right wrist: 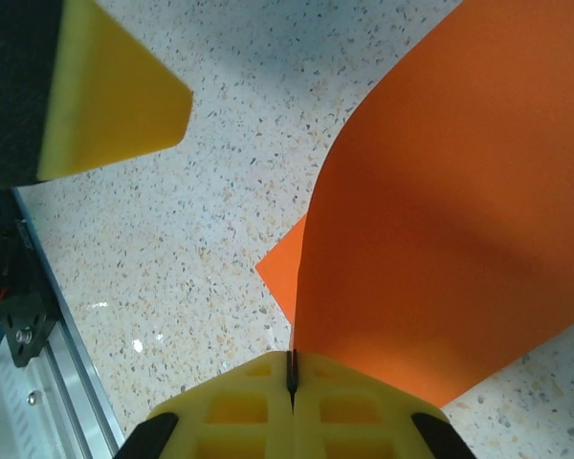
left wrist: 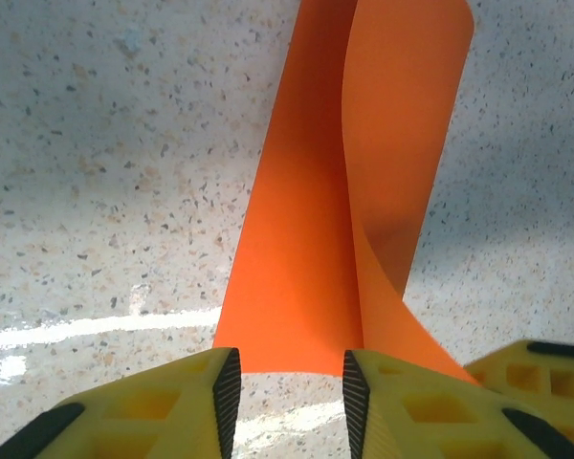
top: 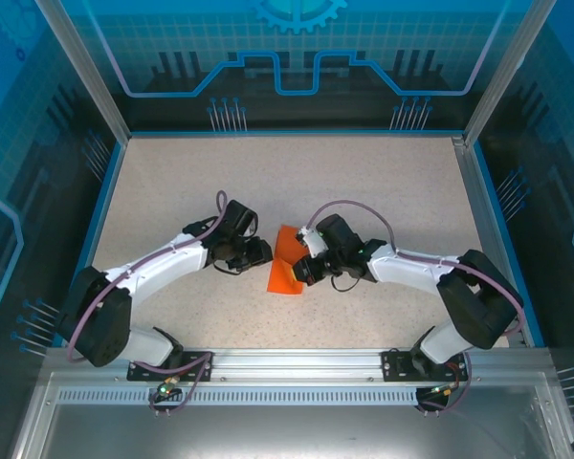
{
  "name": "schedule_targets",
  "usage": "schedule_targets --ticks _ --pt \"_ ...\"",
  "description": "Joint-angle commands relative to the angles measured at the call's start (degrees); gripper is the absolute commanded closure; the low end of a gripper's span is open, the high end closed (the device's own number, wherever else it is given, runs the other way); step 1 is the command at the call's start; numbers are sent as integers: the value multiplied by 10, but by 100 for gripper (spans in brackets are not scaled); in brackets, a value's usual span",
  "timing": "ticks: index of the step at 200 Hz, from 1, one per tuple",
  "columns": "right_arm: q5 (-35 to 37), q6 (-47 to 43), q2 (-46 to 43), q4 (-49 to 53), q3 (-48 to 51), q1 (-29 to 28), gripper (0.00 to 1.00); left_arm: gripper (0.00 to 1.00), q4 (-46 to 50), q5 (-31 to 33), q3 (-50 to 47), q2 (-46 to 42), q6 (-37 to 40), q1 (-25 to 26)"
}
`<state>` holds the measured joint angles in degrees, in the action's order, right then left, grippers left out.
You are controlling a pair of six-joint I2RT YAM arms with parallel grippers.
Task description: Fold a paper plane with a square sheet of paper (pick it up from the middle)
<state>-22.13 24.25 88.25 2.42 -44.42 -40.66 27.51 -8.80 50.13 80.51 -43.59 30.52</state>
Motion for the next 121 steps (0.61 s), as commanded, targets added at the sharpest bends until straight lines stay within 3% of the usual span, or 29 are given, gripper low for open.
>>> schedule_targets --ticks 1,121 --pt "-59 -24 18 -5 -7 23 100 67 -11 -29 -13 -7 3 3" --pt "-45 -76 81 87 -69 64 100 78 -43 -34 -10 68 -3 47"
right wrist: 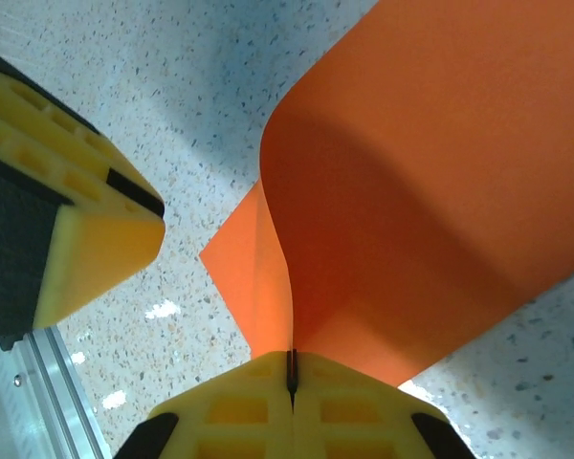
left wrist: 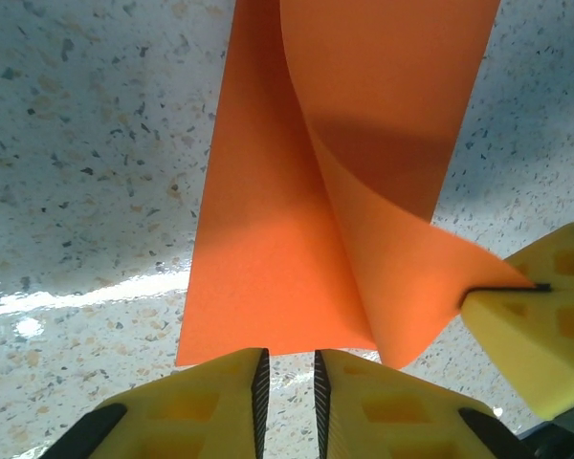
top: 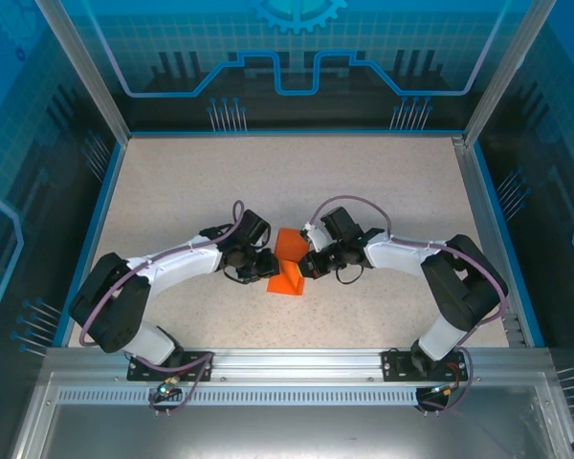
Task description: Fold a paper plane with a square sheet of paper (pick it up from the middle)
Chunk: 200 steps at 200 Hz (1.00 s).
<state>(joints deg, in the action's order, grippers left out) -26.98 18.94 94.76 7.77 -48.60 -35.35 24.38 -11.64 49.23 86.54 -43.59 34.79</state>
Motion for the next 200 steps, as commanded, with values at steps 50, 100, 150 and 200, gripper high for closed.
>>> schedule_targets --ticks 50,100,150,200 --pt "24 -42 42 64 -56 12 100 80 -10 2 -1 15 -4 6" --pt "40 -55 48 95 -70 12 99 80 -9 6 -2 15 -6 8" --pt "56 -66 68 130 -95 8 98 81 -10 5 -1 20 -6 12" --pt "76 -66 81 142 -113 4 98 81 -10 6 0 30 -7 16"
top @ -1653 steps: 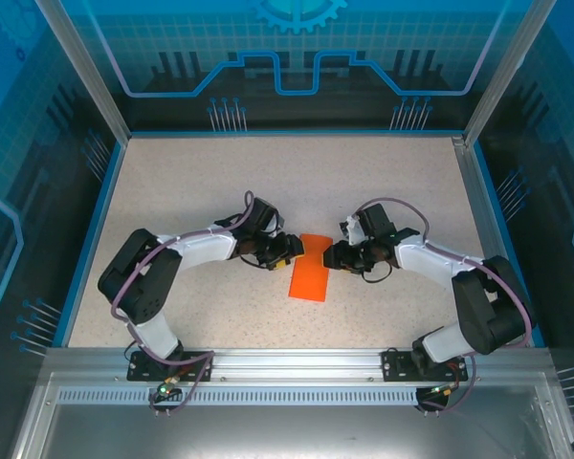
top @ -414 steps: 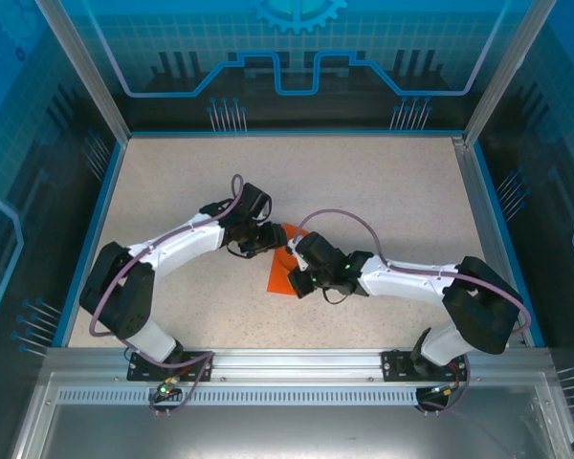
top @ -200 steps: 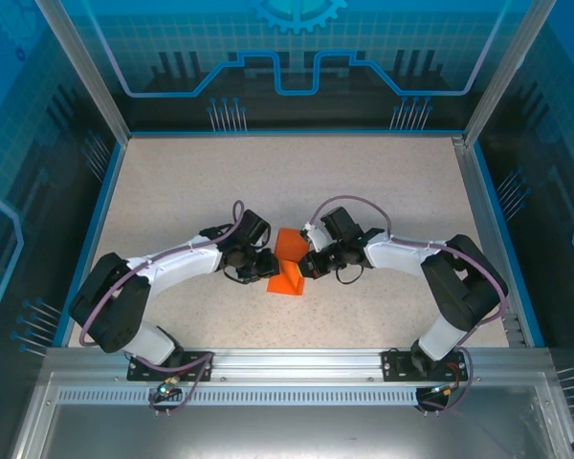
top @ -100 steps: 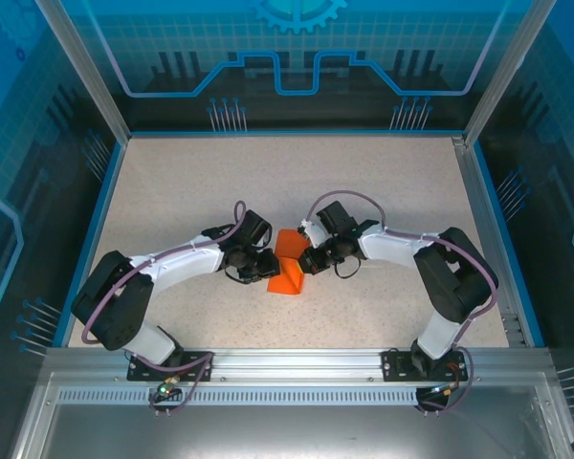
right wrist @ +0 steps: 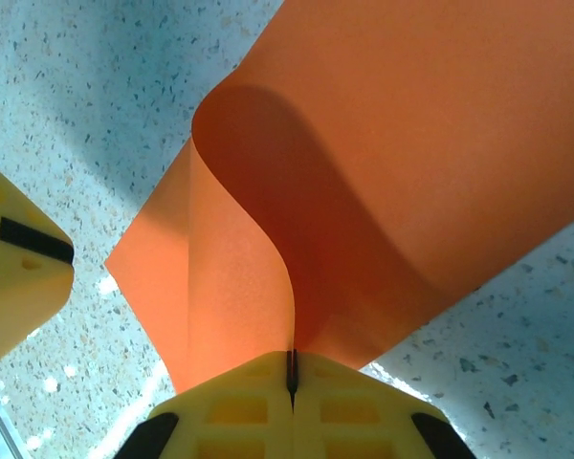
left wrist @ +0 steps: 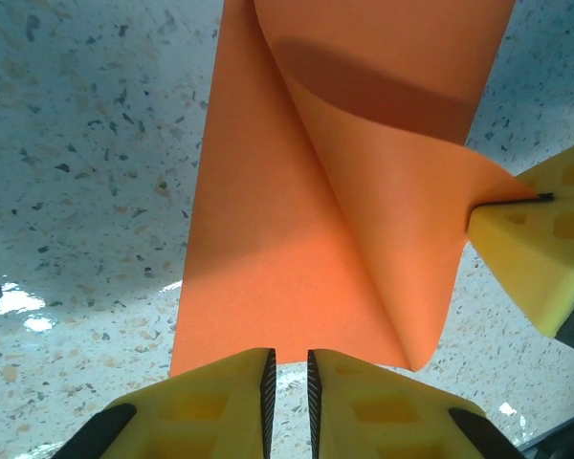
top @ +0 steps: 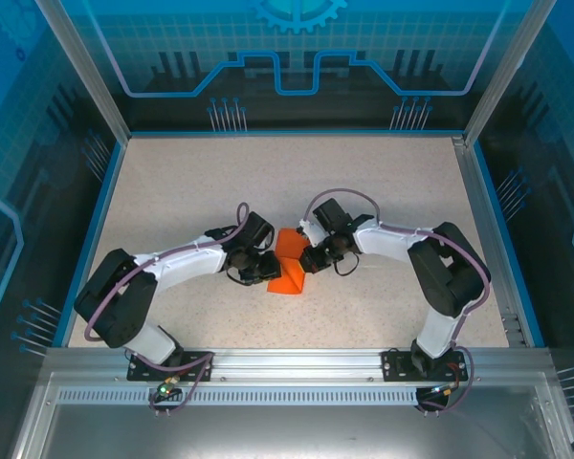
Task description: Fold a paper plane with a square sheet of paper (pick it up from the middle)
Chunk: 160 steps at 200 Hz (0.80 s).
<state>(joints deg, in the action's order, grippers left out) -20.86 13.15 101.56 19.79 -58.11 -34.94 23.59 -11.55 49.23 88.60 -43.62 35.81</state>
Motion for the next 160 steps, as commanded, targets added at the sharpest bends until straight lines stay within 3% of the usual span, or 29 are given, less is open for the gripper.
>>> schedule_targets --ticks 1,160 --pt "15 -8 13 22 -19 0 98 81 -3 5 0 10 -7 6" --pt "43 7 31 40 -35 -15 97 83 -10 5 5 45 -3 14"
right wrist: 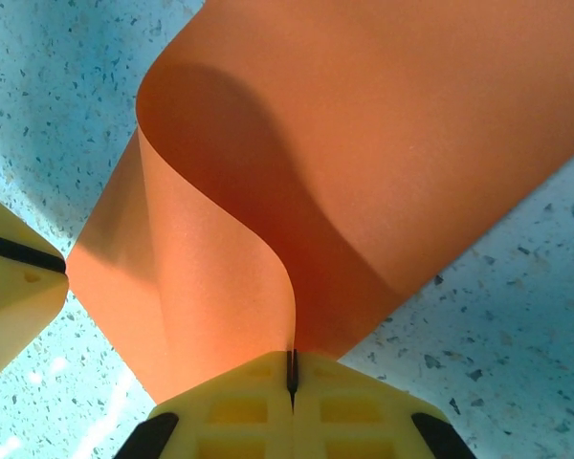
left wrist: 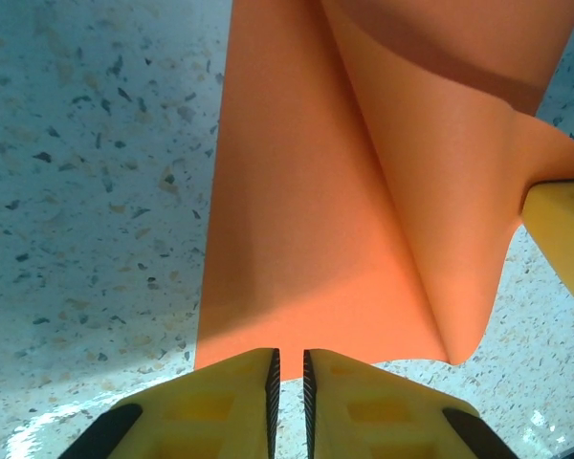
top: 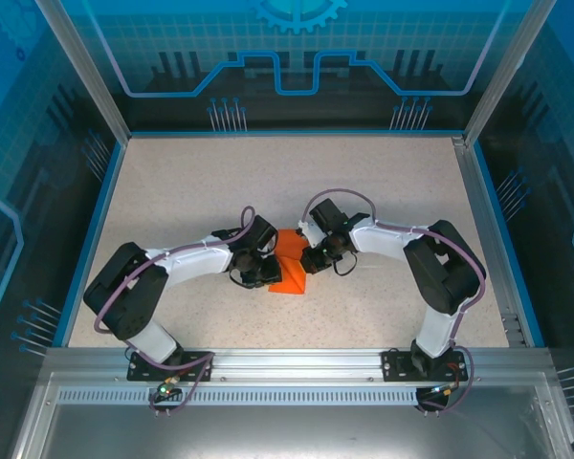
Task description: Fold a paper plane with a square sheet of paper (pick it up from the middle)
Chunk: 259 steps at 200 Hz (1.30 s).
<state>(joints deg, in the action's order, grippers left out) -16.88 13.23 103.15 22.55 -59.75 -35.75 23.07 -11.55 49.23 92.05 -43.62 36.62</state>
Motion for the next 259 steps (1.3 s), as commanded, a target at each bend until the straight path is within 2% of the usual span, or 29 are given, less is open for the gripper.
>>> schedule_targets --ticks 1,94,171,217,259 --pt "3 6 15 13 -19 -7 97 83 -5 5 6 10 -2 6" --pt "4 1 28 21 -25 -8 97 84 2 14 6 14 0 8" --pt "10 1 38 21 -25 -9 96 82 1 17 11 -26 -8 9" --pt "8 0 40 25 -28 -11 95 80 -18 21 22 -45 -30 7" --pt "10 1 40 24 -27 -11 95 82 -51 11 49 -27 -73 -10"
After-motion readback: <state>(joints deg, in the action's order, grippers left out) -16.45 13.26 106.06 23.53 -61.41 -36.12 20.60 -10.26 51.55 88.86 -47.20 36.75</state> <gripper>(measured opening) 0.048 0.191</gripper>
